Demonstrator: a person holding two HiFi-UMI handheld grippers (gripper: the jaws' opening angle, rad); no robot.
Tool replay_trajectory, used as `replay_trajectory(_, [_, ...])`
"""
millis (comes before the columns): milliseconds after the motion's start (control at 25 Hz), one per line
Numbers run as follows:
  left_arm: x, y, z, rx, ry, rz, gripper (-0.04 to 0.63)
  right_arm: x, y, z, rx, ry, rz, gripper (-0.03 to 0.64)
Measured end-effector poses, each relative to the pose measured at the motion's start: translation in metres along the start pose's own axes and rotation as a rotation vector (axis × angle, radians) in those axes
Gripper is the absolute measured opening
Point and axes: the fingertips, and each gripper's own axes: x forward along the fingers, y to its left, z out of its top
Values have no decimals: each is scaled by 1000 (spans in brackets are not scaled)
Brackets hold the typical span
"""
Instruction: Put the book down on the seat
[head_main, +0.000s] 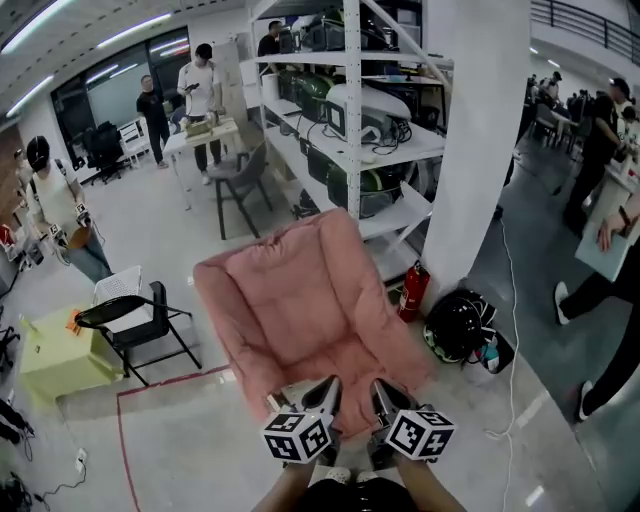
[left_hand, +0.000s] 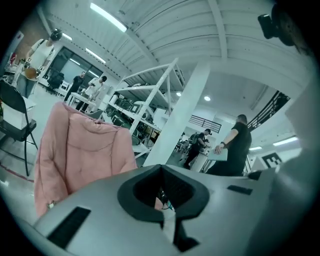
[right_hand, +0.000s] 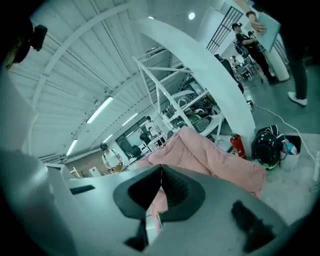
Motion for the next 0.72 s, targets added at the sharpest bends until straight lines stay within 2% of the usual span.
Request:
replay_trajectory(160, [-2,-5,4,8,-26,-12,11,-4,-5,2,-47,-22,-25,12])
replay_trajectory(720, [4,1,-6,-27,-5,-9,11,-1,-7,0,-103,-6,-25,12])
